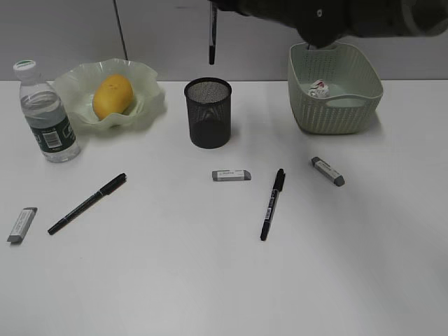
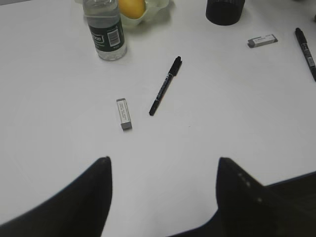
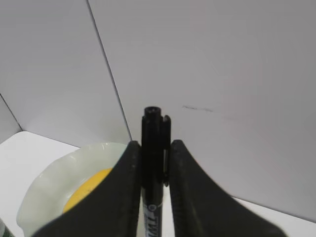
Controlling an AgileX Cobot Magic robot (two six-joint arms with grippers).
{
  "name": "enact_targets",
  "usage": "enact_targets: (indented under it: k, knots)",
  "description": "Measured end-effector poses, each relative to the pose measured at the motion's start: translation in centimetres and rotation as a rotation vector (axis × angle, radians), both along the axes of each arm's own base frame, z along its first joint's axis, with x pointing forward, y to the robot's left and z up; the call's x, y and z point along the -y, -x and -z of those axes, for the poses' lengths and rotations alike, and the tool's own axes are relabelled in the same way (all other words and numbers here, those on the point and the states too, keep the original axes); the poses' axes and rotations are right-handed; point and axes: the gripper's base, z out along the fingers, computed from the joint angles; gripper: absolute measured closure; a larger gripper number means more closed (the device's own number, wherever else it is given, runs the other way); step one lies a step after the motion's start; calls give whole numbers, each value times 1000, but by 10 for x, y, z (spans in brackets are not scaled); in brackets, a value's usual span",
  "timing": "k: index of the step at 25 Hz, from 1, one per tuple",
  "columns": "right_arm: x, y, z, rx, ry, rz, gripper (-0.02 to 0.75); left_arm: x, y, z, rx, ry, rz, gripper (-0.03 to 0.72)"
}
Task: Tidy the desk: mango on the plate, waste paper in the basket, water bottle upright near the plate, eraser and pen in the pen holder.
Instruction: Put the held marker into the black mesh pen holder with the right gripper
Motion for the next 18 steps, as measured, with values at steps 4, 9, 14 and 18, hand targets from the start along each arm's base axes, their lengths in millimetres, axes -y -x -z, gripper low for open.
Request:
enact_targets:
  k: [4,9,14,18]
  knots:
    - [-8,-8,31,13,10,-14,595,0,0,0,-1,0,0,188]
    - [-12,-15,70,-39,61,-18,595,0,0,0,-1,0,0,188]
    - [-14,-17,99,-91,95,-19,574,0,0,0,-1,0,0,188]
    - [-14,-17,108,-119,114,-20,447,0,0,0,-1,0,0,188]
